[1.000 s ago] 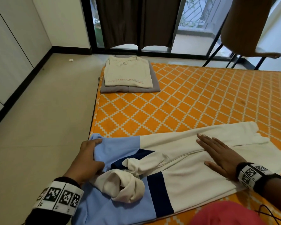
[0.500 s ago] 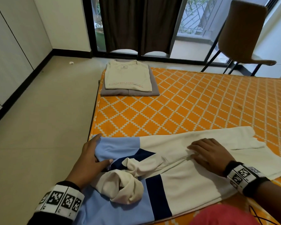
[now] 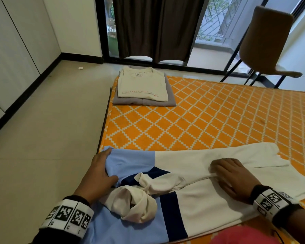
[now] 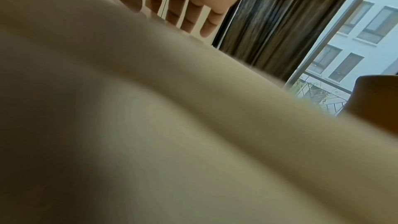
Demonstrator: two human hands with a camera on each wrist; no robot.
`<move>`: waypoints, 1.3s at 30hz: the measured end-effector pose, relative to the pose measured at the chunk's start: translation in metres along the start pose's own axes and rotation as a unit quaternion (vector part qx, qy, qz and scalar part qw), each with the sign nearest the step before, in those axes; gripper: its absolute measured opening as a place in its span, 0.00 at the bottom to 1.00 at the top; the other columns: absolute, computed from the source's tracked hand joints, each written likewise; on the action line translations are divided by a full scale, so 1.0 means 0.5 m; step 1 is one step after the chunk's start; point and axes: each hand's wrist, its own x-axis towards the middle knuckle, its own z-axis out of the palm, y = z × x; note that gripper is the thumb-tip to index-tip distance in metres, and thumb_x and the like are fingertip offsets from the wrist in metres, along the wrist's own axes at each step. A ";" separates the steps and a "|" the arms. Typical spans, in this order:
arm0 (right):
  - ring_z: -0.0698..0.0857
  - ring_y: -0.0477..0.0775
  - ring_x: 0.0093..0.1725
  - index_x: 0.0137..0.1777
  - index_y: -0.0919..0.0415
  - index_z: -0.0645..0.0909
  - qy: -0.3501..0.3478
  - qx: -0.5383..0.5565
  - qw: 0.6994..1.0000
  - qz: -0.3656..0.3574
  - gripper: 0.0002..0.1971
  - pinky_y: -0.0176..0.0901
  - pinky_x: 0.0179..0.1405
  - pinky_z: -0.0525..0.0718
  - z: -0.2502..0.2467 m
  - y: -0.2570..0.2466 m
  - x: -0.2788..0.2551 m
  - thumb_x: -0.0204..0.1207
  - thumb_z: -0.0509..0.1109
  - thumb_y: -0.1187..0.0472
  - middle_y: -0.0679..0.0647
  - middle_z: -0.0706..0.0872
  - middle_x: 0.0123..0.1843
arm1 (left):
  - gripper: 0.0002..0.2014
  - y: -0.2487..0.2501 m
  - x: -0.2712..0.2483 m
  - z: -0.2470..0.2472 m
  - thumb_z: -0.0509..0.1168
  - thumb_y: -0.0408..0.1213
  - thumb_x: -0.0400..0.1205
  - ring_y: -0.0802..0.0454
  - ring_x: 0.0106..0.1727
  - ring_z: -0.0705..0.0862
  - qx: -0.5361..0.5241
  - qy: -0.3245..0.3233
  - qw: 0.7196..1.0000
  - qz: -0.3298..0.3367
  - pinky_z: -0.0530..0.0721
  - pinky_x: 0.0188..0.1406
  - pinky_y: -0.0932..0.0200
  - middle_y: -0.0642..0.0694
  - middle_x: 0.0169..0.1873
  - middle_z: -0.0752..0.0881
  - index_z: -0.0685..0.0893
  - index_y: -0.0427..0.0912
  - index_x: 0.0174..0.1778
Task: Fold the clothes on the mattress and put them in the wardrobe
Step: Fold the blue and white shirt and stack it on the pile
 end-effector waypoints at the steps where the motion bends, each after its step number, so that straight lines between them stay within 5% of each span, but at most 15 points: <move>1: 0.81 0.58 0.58 0.62 0.54 0.77 0.005 0.012 1.000 0.015 0.18 0.49 0.58 0.74 -0.007 -0.005 0.008 0.84 0.51 0.47 0.53 0.81 0.63 | 0.42 0.000 -0.003 0.002 0.71 0.23 0.73 0.47 0.71 0.74 -0.001 0.002 1.000 0.009 0.77 0.57 0.56 0.51 0.78 0.63 0.64 0.54 0.80; 4: 0.75 0.54 0.70 0.71 0.52 0.73 -0.004 0.047 0.998 0.041 0.23 0.46 0.68 0.69 -0.004 -0.037 0.044 0.83 0.53 0.41 0.51 0.75 0.73 | 0.41 0.002 -0.004 0.006 0.76 0.28 0.73 0.58 0.68 0.68 -0.013 0.011 0.999 0.042 0.72 0.65 0.59 0.54 0.70 0.64 0.65 0.62 0.75; 7: 0.58 0.49 0.84 0.83 0.49 0.62 -0.063 0.084 0.992 0.066 0.34 0.50 0.79 0.58 0.043 -0.069 0.062 0.82 0.49 0.32 0.49 0.57 0.86 | 0.38 0.001 -0.001 0.009 0.77 0.31 0.74 0.56 0.66 0.73 -0.016 0.048 0.998 0.037 0.75 0.68 0.55 0.55 0.68 0.68 0.68 0.55 0.76; 10: 0.43 0.48 0.86 0.87 0.48 0.49 -0.095 0.053 0.992 0.069 0.36 0.54 0.83 0.45 0.077 -0.079 0.054 0.83 0.41 0.31 0.46 0.43 0.88 | 0.24 0.000 0.006 0.007 0.75 0.32 0.76 0.61 0.61 0.80 -0.093 0.117 0.988 0.027 0.80 0.63 0.58 0.57 0.63 0.80 0.80 0.51 0.68; 14: 0.46 0.51 0.87 0.87 0.50 0.49 -0.090 0.042 0.992 0.075 0.34 0.55 0.82 0.48 0.072 -0.084 0.053 0.85 0.41 0.35 0.49 0.45 0.88 | 0.11 0.003 0.014 -0.006 0.71 0.27 0.79 0.64 0.48 0.86 -0.161 0.166 0.973 0.005 0.82 0.44 0.71 0.60 0.44 0.89 0.89 0.50 0.47; 19: 0.48 0.51 0.87 0.87 0.50 0.49 -0.082 0.043 0.993 0.079 0.34 0.58 0.81 0.51 0.074 -0.090 0.053 0.85 0.42 0.36 0.49 0.47 0.88 | 0.20 -0.013 0.023 -0.005 0.62 0.23 0.83 0.55 0.69 0.77 -0.167 0.081 0.982 -0.039 0.77 0.69 0.53 0.54 0.66 0.80 0.84 0.44 0.68; 23: 0.48 0.51 0.87 0.87 0.51 0.50 -0.083 0.044 0.992 0.080 0.34 0.58 0.81 0.52 0.073 -0.091 0.053 0.85 0.42 0.36 0.50 0.47 0.88 | 0.18 -0.017 0.027 -0.014 0.57 0.26 0.85 0.47 0.66 0.82 -0.140 0.118 0.982 -0.051 0.81 0.67 0.43 0.48 0.65 0.84 0.87 0.45 0.63; 27: 0.49 0.52 0.87 0.87 0.51 0.51 -0.080 0.042 0.993 0.081 0.34 0.59 0.81 0.52 0.076 -0.091 0.052 0.85 0.42 0.36 0.50 0.48 0.88 | 0.21 -0.007 0.029 -0.038 0.56 0.24 0.85 0.44 0.61 0.81 0.096 0.112 0.987 0.061 0.77 0.57 0.54 0.44 0.61 0.82 0.82 0.43 0.70; 30: 0.49 0.52 0.87 0.87 0.51 0.51 -0.077 0.041 0.993 0.081 0.33 0.58 0.81 0.52 0.076 -0.092 0.051 0.85 0.43 0.37 0.50 0.48 0.88 | 0.22 -0.015 0.062 -0.059 0.58 0.25 0.85 0.49 0.46 0.75 0.179 0.080 0.974 0.114 0.74 0.46 0.57 0.47 0.51 0.73 0.81 0.49 0.72; 34: 0.50 0.52 0.87 0.87 0.52 0.52 -0.067 0.038 0.994 0.079 0.33 0.58 0.81 0.52 0.077 -0.093 0.051 0.85 0.44 0.38 0.50 0.49 0.88 | 0.17 -0.037 0.093 -0.074 0.67 0.26 0.80 0.39 0.54 0.74 0.285 0.106 0.933 0.193 0.77 0.47 0.49 0.39 0.59 0.75 0.87 0.47 0.63; 36: 0.50 0.53 0.87 0.87 0.52 0.52 -0.068 0.039 0.994 0.077 0.33 0.58 0.82 0.52 0.075 -0.093 0.053 0.85 0.44 0.38 0.51 0.49 0.88 | 0.11 -0.044 0.095 -0.069 0.69 0.22 0.78 0.36 0.57 0.77 0.241 0.102 0.944 0.201 0.76 0.50 0.49 0.37 0.60 0.78 0.90 0.40 0.49; 39: 0.51 0.53 0.86 0.86 0.52 0.52 -0.065 0.039 0.994 0.078 0.33 0.58 0.81 0.53 0.075 -0.094 0.053 0.85 0.45 0.38 0.51 0.49 0.88 | 0.09 -0.040 0.090 -0.067 0.66 0.20 0.79 0.50 0.57 0.85 0.048 0.076 0.984 0.153 0.83 0.56 0.48 0.49 0.58 0.84 0.84 0.38 0.40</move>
